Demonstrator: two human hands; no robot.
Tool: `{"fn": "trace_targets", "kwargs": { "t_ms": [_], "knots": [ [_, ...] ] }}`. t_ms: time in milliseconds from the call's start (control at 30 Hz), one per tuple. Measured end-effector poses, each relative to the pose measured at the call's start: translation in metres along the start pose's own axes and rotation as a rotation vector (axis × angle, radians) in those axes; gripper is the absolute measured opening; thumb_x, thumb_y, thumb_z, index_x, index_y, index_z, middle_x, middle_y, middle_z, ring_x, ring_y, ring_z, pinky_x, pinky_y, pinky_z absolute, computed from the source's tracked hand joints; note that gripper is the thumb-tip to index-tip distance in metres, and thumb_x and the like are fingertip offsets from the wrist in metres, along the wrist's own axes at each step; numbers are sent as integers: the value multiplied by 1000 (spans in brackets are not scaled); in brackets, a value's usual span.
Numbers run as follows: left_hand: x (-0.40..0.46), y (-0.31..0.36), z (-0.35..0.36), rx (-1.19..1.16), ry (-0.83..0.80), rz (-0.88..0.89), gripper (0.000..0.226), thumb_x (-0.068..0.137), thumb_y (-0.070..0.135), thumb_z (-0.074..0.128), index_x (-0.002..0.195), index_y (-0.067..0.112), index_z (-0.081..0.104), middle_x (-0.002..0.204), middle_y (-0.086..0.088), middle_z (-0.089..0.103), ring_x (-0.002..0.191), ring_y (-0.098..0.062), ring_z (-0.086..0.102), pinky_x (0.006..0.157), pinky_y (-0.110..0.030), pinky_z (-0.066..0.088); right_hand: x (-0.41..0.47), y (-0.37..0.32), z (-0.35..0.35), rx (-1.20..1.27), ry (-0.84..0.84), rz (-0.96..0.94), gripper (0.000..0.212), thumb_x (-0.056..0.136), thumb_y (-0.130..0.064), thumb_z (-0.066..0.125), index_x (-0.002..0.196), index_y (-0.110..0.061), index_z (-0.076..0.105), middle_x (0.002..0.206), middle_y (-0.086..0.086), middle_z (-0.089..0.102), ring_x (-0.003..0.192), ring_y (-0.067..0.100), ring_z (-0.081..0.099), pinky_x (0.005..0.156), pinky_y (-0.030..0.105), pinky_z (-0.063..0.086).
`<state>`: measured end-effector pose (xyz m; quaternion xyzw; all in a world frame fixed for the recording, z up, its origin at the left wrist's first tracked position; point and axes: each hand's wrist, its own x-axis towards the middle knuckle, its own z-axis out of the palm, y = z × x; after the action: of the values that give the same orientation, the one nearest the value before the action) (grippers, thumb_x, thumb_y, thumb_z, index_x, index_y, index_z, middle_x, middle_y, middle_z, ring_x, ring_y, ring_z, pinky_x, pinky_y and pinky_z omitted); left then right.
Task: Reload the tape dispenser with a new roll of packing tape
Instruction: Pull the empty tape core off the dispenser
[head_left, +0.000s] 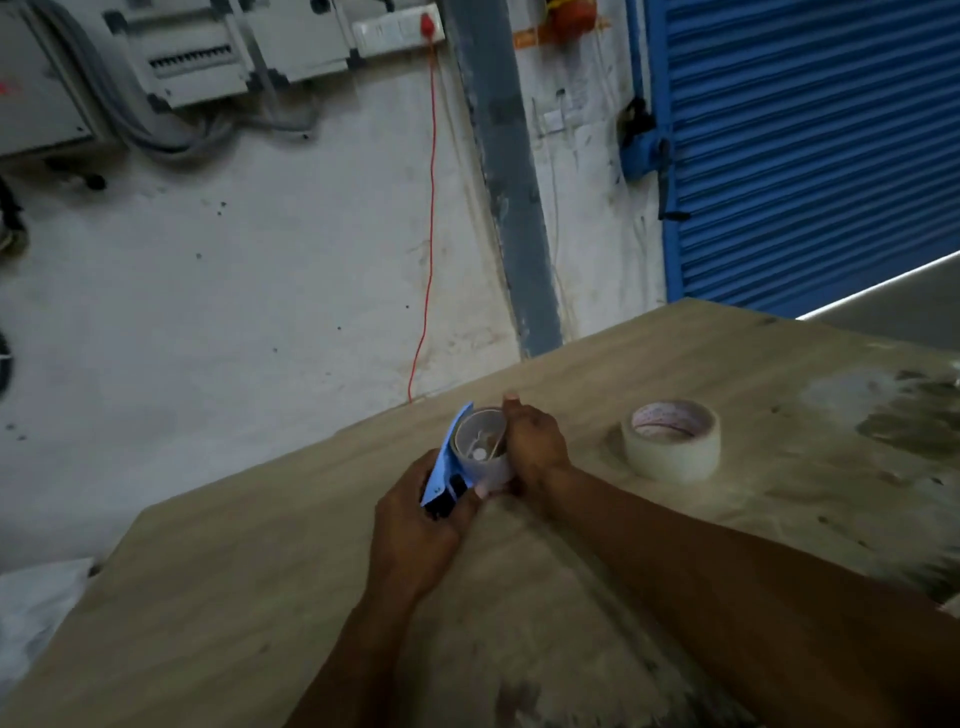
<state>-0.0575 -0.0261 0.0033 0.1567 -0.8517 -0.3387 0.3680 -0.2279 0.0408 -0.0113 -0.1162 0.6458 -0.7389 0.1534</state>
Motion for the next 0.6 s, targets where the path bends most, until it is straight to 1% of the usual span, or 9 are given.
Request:
{"fn": "trace_targets", "kwargs": {
  "t_ms": [67,133,167,233,333,400,433,500,600],
  "knots": [
    [8,-3,2,-166,49,-113,37,87,56,73,108,27,74,102,7,77,89,3,70,76,-16,54,-6,-6,-1,7,-12,-43,89,67,-97,40,85,-17,75,98,11,77,93,33,73,83,49,61],
    [15,-12,0,-327,93,-260,28,94,52,66,101,25,73,102,1,76,94,-17,74,75,-40,62,-18,-15,1,6,-17,-100,72,86,-81,48,86,-14,75,94,13,77,85,30,74,64,42,63],
    [15,-15,1,-346,88,-295,25,97,49,64,101,26,71,104,0,75,95,-23,74,71,-45,63,-24,-16,-1,1,-22,-142,67,91,-74,48,86,-13,75,89,12,77,81,30,74,61,43,63],
    [15,-13,2,-322,66,-302,28,97,52,60,105,27,71,104,2,75,91,-19,75,64,-43,64,-30,-14,1,-9,-38,-210,63,95,-68,48,84,-13,77,78,9,77,76,29,75,68,48,63],
    [12,-1,3,-311,13,-311,29,99,44,58,114,24,71,94,6,76,69,-3,73,47,-26,54,-35,-12,-1,62,-82,-235,51,102,-49,54,79,-11,77,75,8,78,70,20,72,67,33,58],
    [10,5,3,-321,-11,-302,20,104,32,56,112,23,72,81,7,76,57,-4,71,42,-25,51,-38,-18,-3,111,-110,-233,45,100,-41,60,81,-5,78,77,12,78,68,17,71,64,26,55],
    [9,4,3,-317,-9,-290,20,104,31,55,109,23,73,78,8,76,57,-5,70,42,-25,51,-40,-20,-4,110,-129,-242,43,98,-40,64,82,-3,78,79,13,78,68,17,71,65,27,56],
    [8,4,1,-330,19,-291,24,104,35,55,102,24,75,80,4,77,62,-10,72,45,-26,52,-39,-21,-5,53,-158,-277,38,93,-41,70,82,-6,79,81,13,78,74,24,73,73,39,59],
    [7,5,-2,-337,53,-325,30,100,46,55,95,26,77,85,-4,77,73,-24,75,49,-25,51,-36,-18,-7,88,-183,-279,38,88,-45,74,82,-8,79,83,12,78,86,34,75,84,50,59]
  ]
}}
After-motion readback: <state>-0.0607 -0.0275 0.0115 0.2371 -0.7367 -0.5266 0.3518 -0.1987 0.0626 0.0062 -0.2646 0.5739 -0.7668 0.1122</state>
